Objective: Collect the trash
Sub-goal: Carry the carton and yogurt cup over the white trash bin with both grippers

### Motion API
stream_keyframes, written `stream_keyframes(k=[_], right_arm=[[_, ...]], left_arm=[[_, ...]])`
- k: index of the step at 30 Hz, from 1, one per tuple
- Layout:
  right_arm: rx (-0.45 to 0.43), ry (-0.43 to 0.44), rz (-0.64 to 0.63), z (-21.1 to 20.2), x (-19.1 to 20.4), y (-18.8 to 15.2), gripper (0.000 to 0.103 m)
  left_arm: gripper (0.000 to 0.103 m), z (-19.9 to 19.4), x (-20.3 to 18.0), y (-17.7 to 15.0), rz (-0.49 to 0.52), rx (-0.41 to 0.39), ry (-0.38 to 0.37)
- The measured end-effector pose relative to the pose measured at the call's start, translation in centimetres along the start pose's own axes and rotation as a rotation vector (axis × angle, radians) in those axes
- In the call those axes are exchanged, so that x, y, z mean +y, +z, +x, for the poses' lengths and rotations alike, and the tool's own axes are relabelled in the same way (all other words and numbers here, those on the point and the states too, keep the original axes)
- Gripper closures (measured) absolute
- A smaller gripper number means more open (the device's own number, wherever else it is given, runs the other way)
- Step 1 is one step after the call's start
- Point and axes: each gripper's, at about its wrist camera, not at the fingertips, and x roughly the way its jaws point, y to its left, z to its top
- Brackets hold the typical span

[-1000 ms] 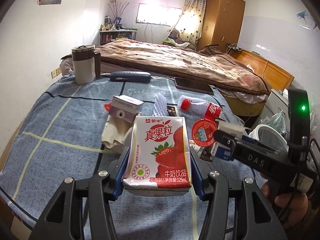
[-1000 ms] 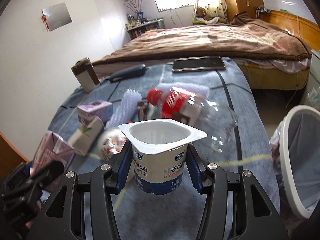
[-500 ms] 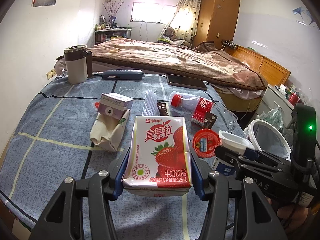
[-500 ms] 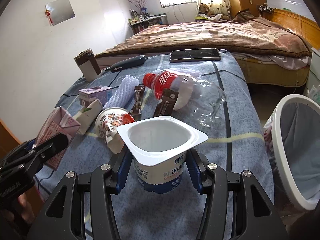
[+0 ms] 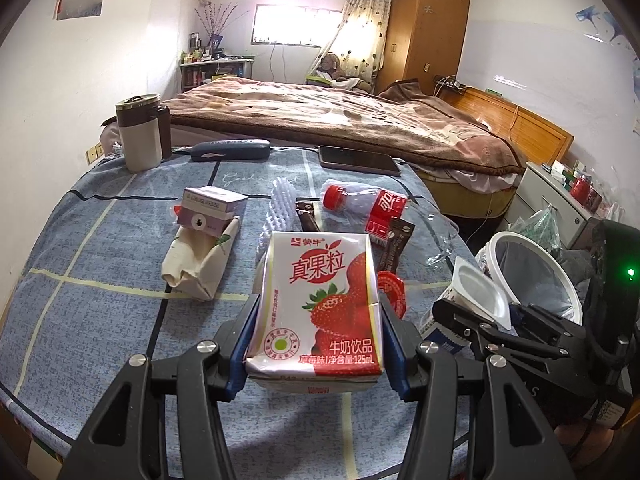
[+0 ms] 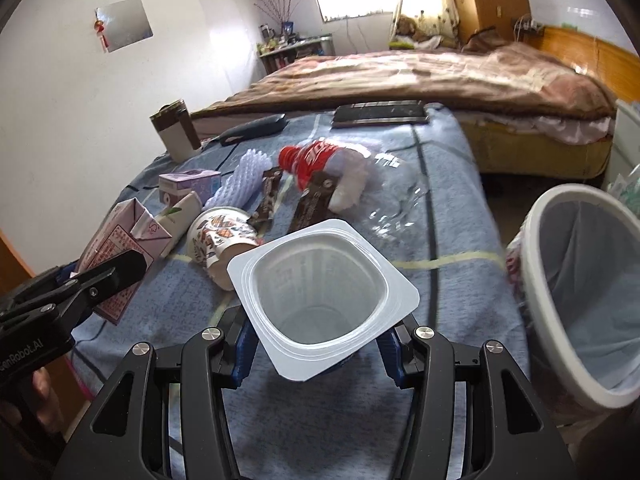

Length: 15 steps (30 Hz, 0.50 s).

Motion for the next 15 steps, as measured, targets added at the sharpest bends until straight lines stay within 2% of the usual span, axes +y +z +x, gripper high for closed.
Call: stream_keyframes(k=[6,15], right_arm=[[-0.037,0.005,-0.008,-1.9,-0.5,0.4,0.05],[-0.091,-0.058,0.037,-4.9,-3.4,1.3,0.05]], left_arm=[[0.046,-0.1,-1.5,0.3,0.03,-0.004,-0.021],[0.046,-0.1,-5.1,1.3,0.097,-0.026,-0.045]])
